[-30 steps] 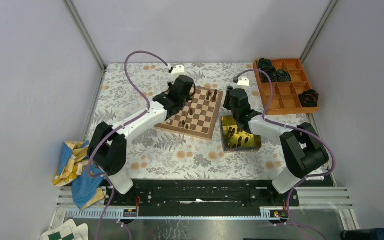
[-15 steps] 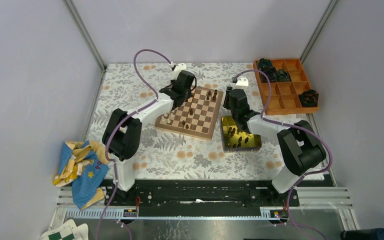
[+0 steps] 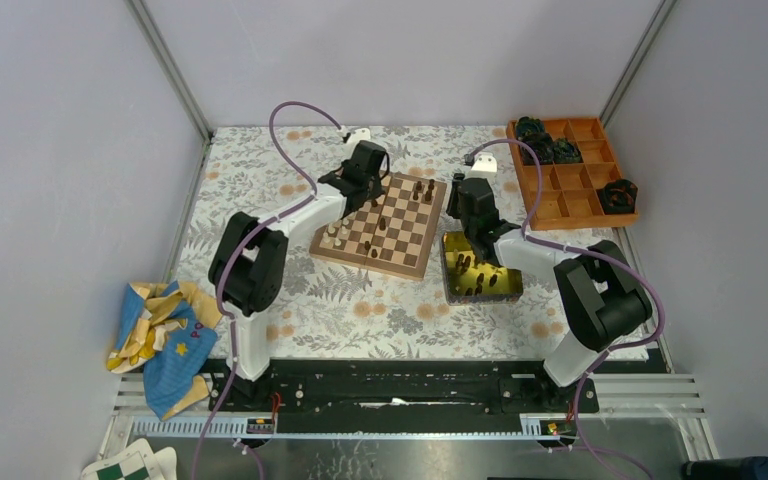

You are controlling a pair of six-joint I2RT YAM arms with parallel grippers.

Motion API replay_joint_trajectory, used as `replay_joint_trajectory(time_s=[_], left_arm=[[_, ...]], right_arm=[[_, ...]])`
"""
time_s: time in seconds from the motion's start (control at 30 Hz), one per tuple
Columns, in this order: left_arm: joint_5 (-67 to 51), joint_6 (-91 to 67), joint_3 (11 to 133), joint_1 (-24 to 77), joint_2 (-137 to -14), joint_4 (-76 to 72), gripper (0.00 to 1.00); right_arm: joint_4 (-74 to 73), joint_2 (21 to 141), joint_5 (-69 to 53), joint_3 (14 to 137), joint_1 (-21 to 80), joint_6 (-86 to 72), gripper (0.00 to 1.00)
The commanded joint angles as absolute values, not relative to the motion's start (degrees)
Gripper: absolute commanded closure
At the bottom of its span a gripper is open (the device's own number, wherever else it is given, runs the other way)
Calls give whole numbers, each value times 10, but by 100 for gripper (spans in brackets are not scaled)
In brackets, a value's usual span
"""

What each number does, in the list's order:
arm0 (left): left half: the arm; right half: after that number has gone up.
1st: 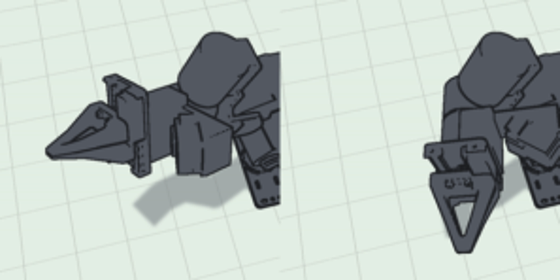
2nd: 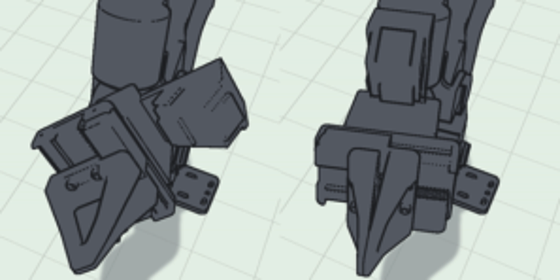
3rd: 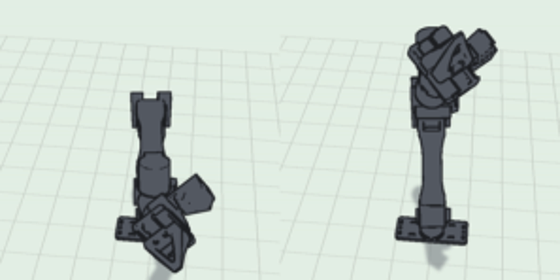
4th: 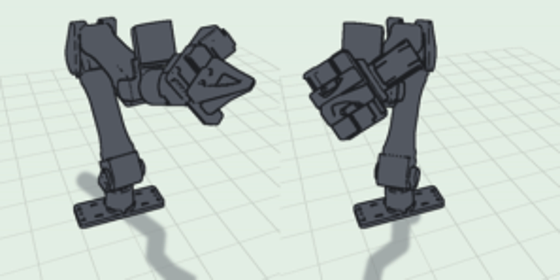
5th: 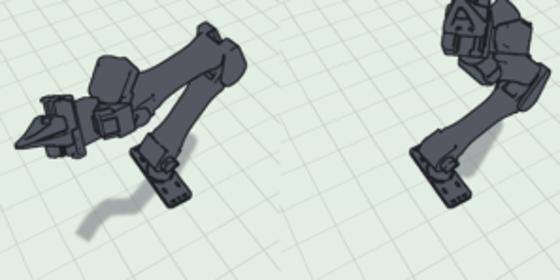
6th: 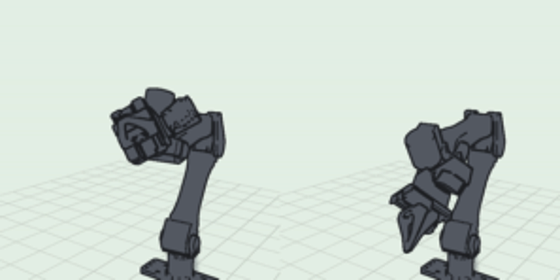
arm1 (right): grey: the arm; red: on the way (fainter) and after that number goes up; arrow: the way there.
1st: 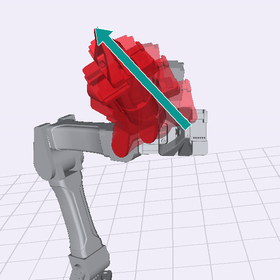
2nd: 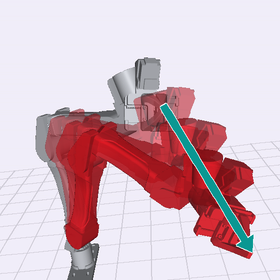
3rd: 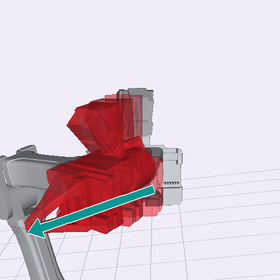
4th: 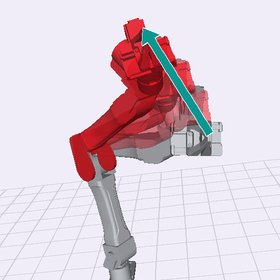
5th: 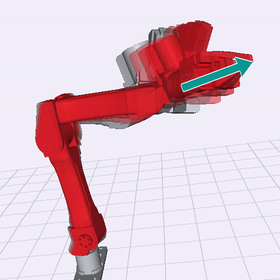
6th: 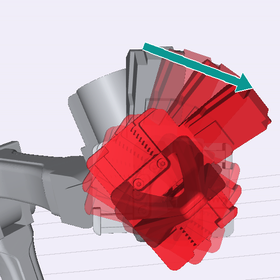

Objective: Set up the chess pieces on the board
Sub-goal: Place the chess piece on the chessboard.

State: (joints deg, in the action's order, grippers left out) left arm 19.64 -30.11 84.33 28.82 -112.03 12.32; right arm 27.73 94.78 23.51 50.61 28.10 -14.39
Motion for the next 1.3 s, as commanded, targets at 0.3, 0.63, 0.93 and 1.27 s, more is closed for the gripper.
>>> replay_joint_trajectory(time_s=[0.3, 0.63, 0.93, 1.27], left_arm=[[158, -297, 863, 299, -1139, 70, 100], [158, -278, 876, 326, -1153, 53, 100], [152, -261, 887, 348, -1166, 34, 100], [141, -244, 903, 374, -1183, 24, 100]], right_arm=[[308, 944, 263, 519, 273, -145, 64], [307, 937, 258, 508, 251, -159, 64], [310, 933, 253, 501, 236, -168, 64], [311, 926, 252, 494, 220, -175, 64]])
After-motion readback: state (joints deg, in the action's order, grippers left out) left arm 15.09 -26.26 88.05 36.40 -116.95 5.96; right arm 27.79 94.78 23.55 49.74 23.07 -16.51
